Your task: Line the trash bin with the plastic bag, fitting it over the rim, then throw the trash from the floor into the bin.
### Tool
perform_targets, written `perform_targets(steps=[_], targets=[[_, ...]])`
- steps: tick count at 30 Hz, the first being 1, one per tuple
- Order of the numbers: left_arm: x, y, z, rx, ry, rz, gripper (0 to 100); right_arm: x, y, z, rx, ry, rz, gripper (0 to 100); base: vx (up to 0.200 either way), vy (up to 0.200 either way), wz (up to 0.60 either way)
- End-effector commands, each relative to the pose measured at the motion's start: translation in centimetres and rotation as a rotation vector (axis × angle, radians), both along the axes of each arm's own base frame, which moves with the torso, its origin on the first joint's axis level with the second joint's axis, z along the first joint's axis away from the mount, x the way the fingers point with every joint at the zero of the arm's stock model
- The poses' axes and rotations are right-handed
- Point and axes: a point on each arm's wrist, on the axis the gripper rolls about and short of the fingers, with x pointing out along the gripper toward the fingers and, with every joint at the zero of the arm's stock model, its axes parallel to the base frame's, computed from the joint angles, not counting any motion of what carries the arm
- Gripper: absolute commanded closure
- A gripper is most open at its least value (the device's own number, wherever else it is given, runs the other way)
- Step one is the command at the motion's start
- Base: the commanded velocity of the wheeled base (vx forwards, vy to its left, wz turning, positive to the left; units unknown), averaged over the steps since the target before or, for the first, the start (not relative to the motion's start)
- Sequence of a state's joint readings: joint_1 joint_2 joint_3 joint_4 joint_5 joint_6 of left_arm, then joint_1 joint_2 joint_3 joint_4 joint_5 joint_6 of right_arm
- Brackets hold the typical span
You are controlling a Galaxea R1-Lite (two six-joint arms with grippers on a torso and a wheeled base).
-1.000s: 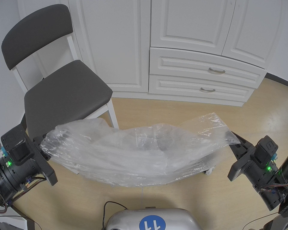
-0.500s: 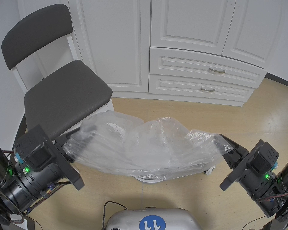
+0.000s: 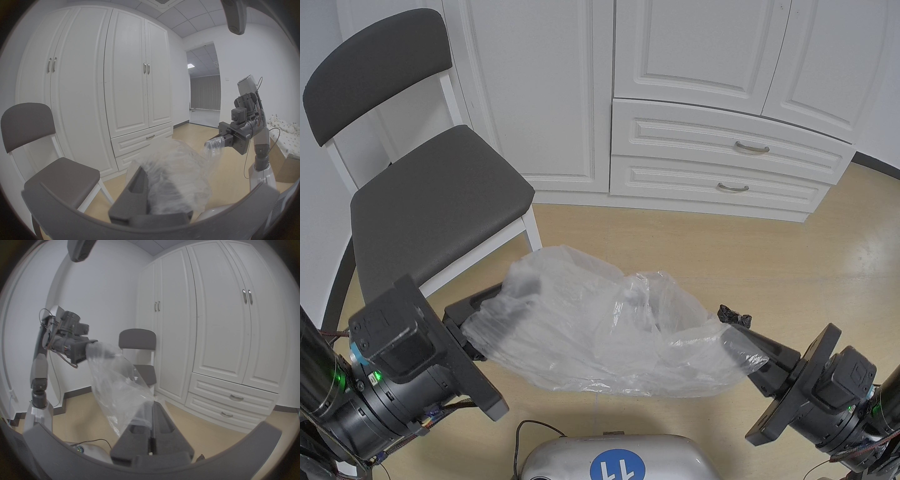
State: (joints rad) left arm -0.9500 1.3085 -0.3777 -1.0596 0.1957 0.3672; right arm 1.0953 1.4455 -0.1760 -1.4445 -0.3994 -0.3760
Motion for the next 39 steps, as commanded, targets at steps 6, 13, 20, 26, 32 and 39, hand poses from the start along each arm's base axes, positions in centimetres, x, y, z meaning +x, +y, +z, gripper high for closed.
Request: perform_targets(steps=[6,13,20,26,32,39], targets=[[0.1,-0.5,-0.6,0.011,0.014,-0.009,100,0.5,3.7,2.6,0.005,-0.025,0.049,100,0.000,0.000,0.00],[0.0,-0.9,-0.5,-0.024,0.050,-0.035,100,1.4,3.9,1.9,0.008,0.062,-0.056,100,0.000,0.000,0.00],[1.8,-3.3,-0.8,-0.059,0.128,-0.048,100,1.2,3.5,2.5,0.057,0.062,-0.062,100,0.000,0.000,0.00],[3.3,-2.9,0.1,-0.117,0.133,-0.083,100,1.8,4.7,2.3,0.134,0.099,-0.048,100,0.000,0.000,0.00],[4.7,-2.5,0.3,-0.123,0.127,-0.064,100,2.6,6.5,0.3,0.163,0.095,-0.052,100,0.000,0.000,0.00],[5.7,-3.0,-0.5,-0.110,0.159,-0.045,100,4.0,8.3,-2.3,0.236,0.190,-0.096,100,0.000,0.000,0.00]])
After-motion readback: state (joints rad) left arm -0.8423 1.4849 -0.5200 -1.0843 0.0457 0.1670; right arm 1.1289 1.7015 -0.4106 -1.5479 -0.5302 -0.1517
